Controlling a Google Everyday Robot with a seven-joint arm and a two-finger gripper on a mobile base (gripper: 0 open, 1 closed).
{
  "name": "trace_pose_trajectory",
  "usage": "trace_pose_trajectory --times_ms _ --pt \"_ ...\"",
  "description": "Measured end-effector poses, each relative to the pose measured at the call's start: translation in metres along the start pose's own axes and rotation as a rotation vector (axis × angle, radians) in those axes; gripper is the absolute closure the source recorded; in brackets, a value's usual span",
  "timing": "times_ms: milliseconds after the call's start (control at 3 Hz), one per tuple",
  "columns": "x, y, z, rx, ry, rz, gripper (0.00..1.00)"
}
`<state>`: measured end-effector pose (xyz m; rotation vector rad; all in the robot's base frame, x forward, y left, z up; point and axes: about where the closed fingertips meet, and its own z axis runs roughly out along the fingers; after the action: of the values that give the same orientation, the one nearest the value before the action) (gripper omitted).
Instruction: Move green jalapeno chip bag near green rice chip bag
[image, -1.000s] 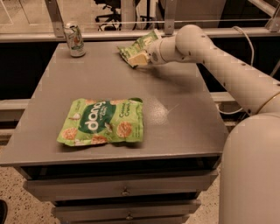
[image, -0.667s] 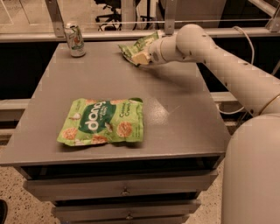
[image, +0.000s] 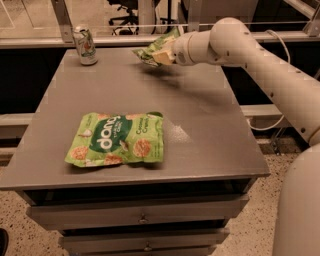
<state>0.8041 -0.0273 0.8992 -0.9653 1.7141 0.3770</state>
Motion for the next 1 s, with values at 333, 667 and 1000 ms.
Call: trace_pose_trajectory --times_ms 333,667,1000 --pt "-0.02 0.023 -0.031 -0.077 -0.051 -0.062 1.0" --pt "-0.013 0.047 -0.066 -0.175 -0.045 -0.104 1.0" --pt "0.017 0.068 -0.112 -0.286 0.009 -0.133 1.0"
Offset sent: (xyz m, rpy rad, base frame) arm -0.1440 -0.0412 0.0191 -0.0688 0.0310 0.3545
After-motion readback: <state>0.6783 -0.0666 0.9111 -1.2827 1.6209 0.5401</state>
